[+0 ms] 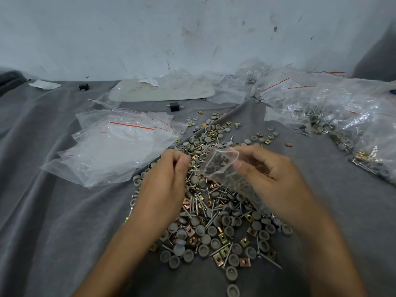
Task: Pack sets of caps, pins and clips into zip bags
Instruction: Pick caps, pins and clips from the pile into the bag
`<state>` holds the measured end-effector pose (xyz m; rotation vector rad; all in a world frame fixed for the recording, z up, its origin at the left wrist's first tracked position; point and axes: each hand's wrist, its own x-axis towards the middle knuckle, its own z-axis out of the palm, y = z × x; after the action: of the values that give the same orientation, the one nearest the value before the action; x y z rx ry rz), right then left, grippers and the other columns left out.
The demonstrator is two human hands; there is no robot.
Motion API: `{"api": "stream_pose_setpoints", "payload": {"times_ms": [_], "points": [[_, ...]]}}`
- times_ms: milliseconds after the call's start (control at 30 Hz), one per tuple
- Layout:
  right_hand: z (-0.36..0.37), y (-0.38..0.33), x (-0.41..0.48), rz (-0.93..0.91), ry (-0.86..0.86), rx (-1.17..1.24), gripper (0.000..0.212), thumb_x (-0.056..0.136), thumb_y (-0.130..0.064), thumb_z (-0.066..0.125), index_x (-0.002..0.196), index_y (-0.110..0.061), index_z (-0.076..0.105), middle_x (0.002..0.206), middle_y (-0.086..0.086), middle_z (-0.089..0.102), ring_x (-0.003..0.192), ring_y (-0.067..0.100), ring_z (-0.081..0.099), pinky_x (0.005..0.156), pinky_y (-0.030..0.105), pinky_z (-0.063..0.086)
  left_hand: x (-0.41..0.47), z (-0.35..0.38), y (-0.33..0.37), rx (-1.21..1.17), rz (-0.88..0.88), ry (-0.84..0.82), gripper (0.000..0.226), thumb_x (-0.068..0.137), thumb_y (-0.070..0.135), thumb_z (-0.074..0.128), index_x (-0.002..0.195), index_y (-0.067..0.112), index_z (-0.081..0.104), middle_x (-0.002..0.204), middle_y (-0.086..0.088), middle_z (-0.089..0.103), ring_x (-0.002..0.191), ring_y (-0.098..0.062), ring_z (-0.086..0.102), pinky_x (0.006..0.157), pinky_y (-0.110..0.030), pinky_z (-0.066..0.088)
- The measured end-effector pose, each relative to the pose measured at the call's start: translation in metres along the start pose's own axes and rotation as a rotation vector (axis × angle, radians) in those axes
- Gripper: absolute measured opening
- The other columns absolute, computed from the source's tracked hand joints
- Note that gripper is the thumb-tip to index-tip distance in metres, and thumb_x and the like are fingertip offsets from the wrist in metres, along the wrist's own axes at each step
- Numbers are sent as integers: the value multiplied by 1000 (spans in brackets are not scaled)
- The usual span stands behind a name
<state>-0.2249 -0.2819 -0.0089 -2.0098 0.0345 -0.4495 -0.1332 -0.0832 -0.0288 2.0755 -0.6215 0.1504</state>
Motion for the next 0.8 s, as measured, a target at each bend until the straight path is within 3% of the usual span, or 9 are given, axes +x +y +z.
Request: {"api": "stream_pose_setpoints", "payload": {"times_ms": [233, 367, 500, 667, 800], "points": [[2, -3, 0, -31, -78, -13, 22, 100, -30, 63, 115, -44, 71, 105, -22, 73, 95, -1, 69, 73, 11, 51, -2, 6, 6, -152, 30, -61, 24, 94, 60, 49, 89, 38, 58, 63, 16, 52, 53, -1, 42, 49, -20, 35], [2, -2, 0, -23, 22, 28, 22, 100, -32, 62, 115, -46, 71, 104, -21, 73, 94, 0, 69, 71, 16, 55, -3, 7, 6, -127, 62, -68, 23, 98, 56, 48, 97, 40, 63, 68, 15, 57, 57, -1, 49, 52, -19, 38], [-1, -3, 0, -32, 210, 81, 22, 101, -31, 62, 117, -42, 71, 101, -23, 74, 89, -2, 69, 69, 10, 51, -2, 6, -1, -19, 53, -32, 3, 99, 37, 58, 99, 38, 61, 81, 15, 62, 71, -3, 57, 63, -28, 44], [-2, -4, 0, -23, 296, 113, 20, 100, -36, 62, 116, -41, 72, 101, -24, 73, 90, -4, 68, 68, 10, 50, -4, 16, 1, 298, 227, -153, 18, 100, 30, 59, 115, 31, 69, 99, 19, 57, 100, -6, 47, 85, -21, 34], [-1, -4, 0, -7, 284, 77, 20, 100, -35, 62, 115, -44, 71, 98, -23, 73, 81, 0, 67, 66, 15, 52, -6, 28, -1, 442, 265, -173, 27, 102, 31, 55, 125, 28, 69, 107, 8, 58, 102, -13, 42, 91, -26, 34]]}}
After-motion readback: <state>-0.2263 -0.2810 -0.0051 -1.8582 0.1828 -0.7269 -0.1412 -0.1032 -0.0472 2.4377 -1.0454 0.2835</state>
